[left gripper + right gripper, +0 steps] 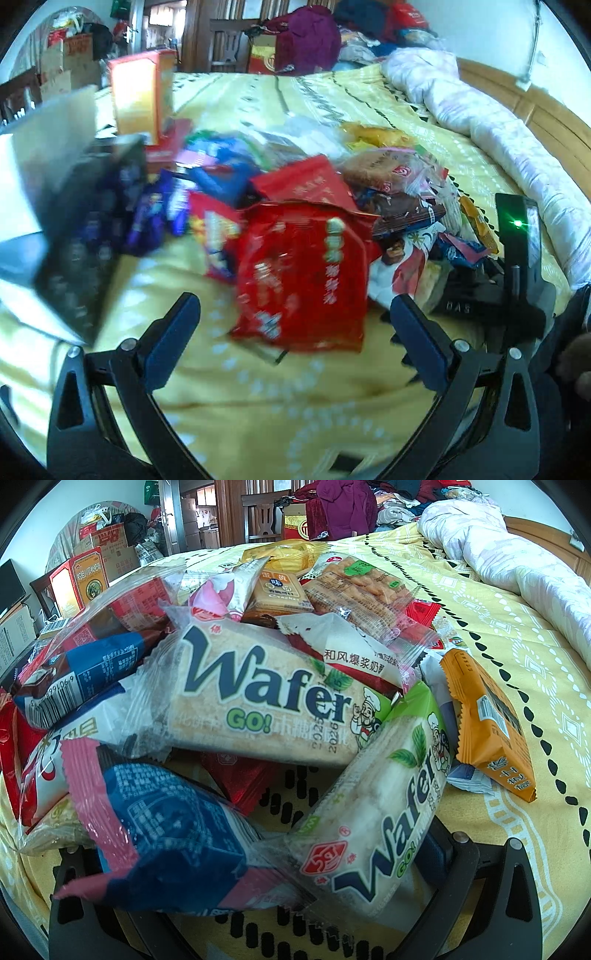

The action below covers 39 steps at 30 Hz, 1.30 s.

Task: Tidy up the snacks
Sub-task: 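Grasp the red snack bag from the snack pile with the left tool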

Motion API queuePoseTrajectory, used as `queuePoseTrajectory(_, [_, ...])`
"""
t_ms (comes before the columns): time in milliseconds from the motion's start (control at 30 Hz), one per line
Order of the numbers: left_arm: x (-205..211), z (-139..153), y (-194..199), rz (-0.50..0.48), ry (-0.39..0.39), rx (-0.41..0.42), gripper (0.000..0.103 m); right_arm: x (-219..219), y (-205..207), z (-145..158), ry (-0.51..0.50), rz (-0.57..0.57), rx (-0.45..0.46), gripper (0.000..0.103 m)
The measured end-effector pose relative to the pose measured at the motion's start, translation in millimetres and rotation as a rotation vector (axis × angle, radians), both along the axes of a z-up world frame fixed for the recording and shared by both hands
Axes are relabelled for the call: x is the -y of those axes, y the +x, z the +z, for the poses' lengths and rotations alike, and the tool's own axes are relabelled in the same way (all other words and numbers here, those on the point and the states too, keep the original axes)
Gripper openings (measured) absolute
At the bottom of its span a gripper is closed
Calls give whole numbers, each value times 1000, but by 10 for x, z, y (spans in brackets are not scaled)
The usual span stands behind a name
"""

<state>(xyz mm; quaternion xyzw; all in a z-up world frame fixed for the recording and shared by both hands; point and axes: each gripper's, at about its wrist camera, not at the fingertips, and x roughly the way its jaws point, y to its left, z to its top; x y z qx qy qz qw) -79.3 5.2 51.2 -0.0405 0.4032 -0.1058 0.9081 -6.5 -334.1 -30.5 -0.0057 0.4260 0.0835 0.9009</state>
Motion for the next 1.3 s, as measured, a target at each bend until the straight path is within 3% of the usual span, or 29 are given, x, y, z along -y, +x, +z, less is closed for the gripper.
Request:
queuePoseTrajectory(100, [117, -62, 109, -17, 27, -21, 103, 0, 1, 0, -1, 0, 1, 103])
queuePoseTrajectory(233, [70, -33, 205, 8, 1, -7, 100, 3, -1, 0, -1, 0, 2, 103])
queuePoseTrajectory(333, [-10, -46, 242, -13, -45, -54, 76, 0, 0, -1, -3, 0, 2, 103])
queuePoseTrajectory(500, [-77, 20, 140, -44, -71, -91, 76, -10, 5, -1, -8, 3, -6, 103])
queuePoseTrajectory(700, [-124, 216, -37, -59, -90, -74, 76, 7, 31, 25, 7, 22, -32, 103])
queuePoseTrajectory(800, [-127, 298, -51, -75, -100, -59, 76, 155, 50, 133, 92, 114, -116, 103])
queuePoseTrajectory(900, [-209, 334, -61, -65, -135, -50, 76, 342, -92, 323, 165, 107, -152, 100])
queuePoseTrajectory(1100, [-455, 264, -110, -25, -170, -66, 76, 552, -513, 835, 145, 128, -81, 102])
queuePoseTrajectory(1300, [-504, 334, -156, -29, -204, -68, 76, 301, -555, 1068, 16, 187, 12, 102])
